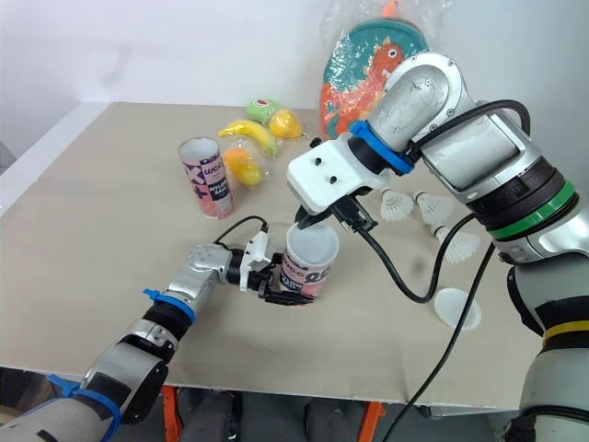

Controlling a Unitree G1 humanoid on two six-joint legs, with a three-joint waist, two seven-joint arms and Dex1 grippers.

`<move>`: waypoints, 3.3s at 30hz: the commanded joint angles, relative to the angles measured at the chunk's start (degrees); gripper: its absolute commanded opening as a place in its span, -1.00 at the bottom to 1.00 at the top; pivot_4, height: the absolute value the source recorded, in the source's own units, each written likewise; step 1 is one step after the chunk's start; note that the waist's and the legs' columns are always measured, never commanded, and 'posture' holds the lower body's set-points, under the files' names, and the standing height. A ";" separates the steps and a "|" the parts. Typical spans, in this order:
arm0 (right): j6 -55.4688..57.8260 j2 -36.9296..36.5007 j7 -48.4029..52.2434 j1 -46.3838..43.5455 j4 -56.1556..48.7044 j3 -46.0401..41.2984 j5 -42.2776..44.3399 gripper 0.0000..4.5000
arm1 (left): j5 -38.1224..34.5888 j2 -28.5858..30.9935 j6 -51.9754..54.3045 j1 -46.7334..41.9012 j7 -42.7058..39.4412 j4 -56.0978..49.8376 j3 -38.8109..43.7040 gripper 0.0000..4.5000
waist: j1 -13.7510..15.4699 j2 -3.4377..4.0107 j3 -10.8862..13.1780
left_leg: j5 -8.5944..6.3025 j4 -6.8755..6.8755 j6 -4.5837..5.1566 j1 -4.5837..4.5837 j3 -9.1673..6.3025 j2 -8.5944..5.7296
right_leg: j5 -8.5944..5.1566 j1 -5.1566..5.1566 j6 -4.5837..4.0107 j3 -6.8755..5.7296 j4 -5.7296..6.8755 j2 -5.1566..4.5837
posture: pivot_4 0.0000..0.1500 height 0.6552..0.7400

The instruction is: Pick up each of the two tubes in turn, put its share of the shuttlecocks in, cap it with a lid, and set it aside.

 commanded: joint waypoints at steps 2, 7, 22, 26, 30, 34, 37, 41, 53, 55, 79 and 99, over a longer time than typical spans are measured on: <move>0.68 0.44 2.74 2.93 -2.58 0.37 -0.20 -0.94 | 3.03 1.49 2.25 2.26 1.25 4.04 -0.77 0.51 | 0.01 -0.03 -0.02 | -0.01 0.00 0.00 0.00 -0.02 -0.01 | 0.00 0.03 -0.01 0.00 0.00 0.00 | 1.00 0.77; 1.66 1.63 2.74 4.59 -2.59 -1.65 -0.90 -0.39 | 2.98 1.46 2.37 2.57 1.45 3.75 -0.73 0.51 | -0.04 -0.07 -0.04 | -0.03 0.00 -0.01 0.02 -0.04 -0.01 | -0.02 0.04 -0.01 -0.03 0.00 0.01 | 1.00 0.77; 7.78 6.66 2.32 11.79 -3.75 -9.06 -6.06 0.99 | 3.03 0.87 2.65 2.77 1.68 3.82 -0.40 0.51 | -0.09 -0.33 -0.33 | -0.03 0.00 -0.01 0.14 -0.03 0.08 | -0.12 0.05 0.14 -0.11 0.01 0.03 | 1.00 0.77; 8.10 7.71 2.69 14.03 -3.78 -9.71 -8.93 0.99 | 3.05 0.62 2.63 2.66 1.68 4.03 -0.40 0.51 | -0.11 -0.56 -0.77 | -0.12 -0.05 -0.12 0.48 -0.02 0.10 | -0.22 0.18 0.07 -0.12 0.01 0.03 | 1.00 0.77; 7.76 6.96 2.74 16.22 -4.02 -8.77 -10.62 0.99 | 3.11 0.43 2.49 2.41 1.73 4.46 -0.29 0.51 | -0.14 -0.71 -0.96 | -0.24 -0.07 -0.26 0.84 0.01 0.15 | -0.30 0.48 -0.01 -0.14 0.00 0.02 | 1.00 0.77; 6.96 7.51 2.73 17.32 -3.47 -9.22 -13.21 0.99 | 3.10 0.36 2.49 2.60 1.72 4.33 -0.36 0.51 | -0.15 -0.93 -1.70 | -0.38 -0.07 -0.45 0.93 0.04 0.21 | -0.38 0.53 -0.08 -0.17 0.00 0.02 | 1.00 0.77; 9.30 8.69 2.73 15.61 -2.45 -12.92 -10.59 0.99 | 3.19 0.32 2.46 2.62 1.70 4.34 -0.31 0.51 | -0.15 -1.06 -1.90 | -0.43 -0.06 -0.48 0.97 0.06 0.24 | -0.41 0.55 -0.11 -0.18 0.00 0.02 | 1.00 0.77; 12.99 7.41 2.74 12.10 -1.78 -17.39 -4.78 0.99 | 3.34 0.31 2.48 2.60 1.66 4.39 -0.27 0.51 | -0.14 -0.92 -1.78 | -0.44 -0.06 -0.49 0.93 0.11 0.26 | -0.38 0.48 -0.16 -0.15 0.00 -0.01 | 1.00 0.77; 18.66 3.24 2.74 12.43 -5.46 -23.21 2.10 -0.21 | 3.79 0.45 2.31 2.28 1.02 4.76 -0.32 0.51 | -0.03 -0.64 -1.57 | -0.47 -0.12 -0.42 0.73 0.13 0.20 | -0.52 0.31 -0.06 -0.10 -0.01 -0.01 | 1.00 0.77; 19.56 3.01 2.73 13.15 -6.99 -23.79 2.89 -0.55 | 3.85 0.45 2.30 2.18 0.92 4.89 -0.30 0.51 | -0.03 -0.62 -1.55 | -0.48 -0.12 -0.44 0.73 0.12 0.20 | -0.51 0.30 -0.07 -0.10 -0.01 -0.01 | 1.00 0.77; 12.47 6.43 2.74 19.84 -8.81 -12.71 -8.78 -0.99 | 4.05 1.15 2.35 2.16 0.89 4.72 -0.14 0.51 | -0.14 -0.56 -1.41 | -0.49 -0.12 -0.46 0.78 0.14 0.21 | -0.51 0.29 -0.07 -0.09 -0.02 0.01 | 1.00 0.77; 23.93 -0.42 -0.97 26.28 -14.80 -34.22 6.27 -0.27 | 3.50 0.75 3.15 1.49 0.13 3.23 -0.24 0.51 | 0.43 -0.71 -1.21 | -0.55 -0.16 -0.49 0.48 0.14 0.15 | -0.48 0.07 -0.19 -0.08 -0.09 -0.07 | 1.00 0.77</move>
